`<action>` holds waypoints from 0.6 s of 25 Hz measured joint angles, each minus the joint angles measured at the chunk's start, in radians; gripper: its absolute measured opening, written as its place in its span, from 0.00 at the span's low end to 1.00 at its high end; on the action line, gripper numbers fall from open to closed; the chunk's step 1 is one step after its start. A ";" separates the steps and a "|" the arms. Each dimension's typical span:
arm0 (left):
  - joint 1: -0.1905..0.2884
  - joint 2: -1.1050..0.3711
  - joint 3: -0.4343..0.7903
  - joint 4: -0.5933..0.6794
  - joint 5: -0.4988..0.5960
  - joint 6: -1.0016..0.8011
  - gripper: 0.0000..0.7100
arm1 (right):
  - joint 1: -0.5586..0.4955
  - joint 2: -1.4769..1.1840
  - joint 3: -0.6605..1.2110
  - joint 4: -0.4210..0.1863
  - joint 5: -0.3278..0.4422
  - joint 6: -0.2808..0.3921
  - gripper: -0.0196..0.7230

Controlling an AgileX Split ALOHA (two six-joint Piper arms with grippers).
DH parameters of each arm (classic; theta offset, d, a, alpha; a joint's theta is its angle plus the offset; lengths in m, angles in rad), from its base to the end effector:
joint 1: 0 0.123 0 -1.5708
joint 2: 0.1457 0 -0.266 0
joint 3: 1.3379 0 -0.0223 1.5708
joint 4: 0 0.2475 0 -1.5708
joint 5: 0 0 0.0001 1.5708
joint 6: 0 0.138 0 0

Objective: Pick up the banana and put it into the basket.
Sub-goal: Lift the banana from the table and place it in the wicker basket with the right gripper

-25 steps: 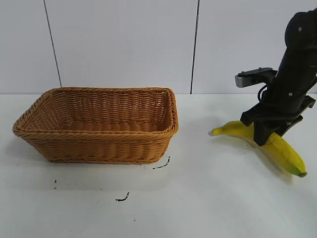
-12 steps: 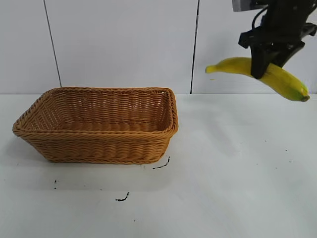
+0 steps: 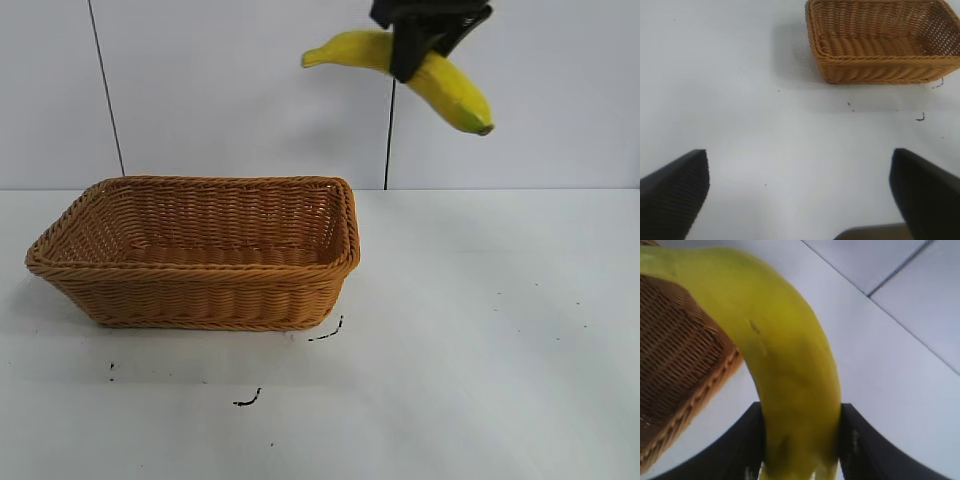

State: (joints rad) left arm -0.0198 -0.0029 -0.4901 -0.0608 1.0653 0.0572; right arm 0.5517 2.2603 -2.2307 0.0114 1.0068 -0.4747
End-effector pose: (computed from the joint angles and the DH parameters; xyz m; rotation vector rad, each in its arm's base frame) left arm 0.0532 -0.0084 0.2509 0.0818 2.0531 -0.0497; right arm 0.4450 0.2754 0.2258 -1.2342 2.1977 0.0458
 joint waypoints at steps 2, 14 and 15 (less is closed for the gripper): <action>0.000 0.000 0.000 0.000 0.000 0.000 0.98 | 0.047 0.027 -0.005 -0.004 -0.061 -0.053 0.45; 0.000 0.000 0.000 0.000 0.000 0.000 0.98 | 0.102 0.226 -0.006 -0.045 -0.238 -0.129 0.45; 0.000 0.000 0.000 0.000 0.000 0.000 0.98 | 0.102 0.240 -0.006 -0.048 -0.243 -0.130 0.45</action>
State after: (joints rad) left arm -0.0198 -0.0029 -0.4901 -0.0608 1.0653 0.0572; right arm 0.6541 2.4999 -2.2363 -0.0371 0.7637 -0.6047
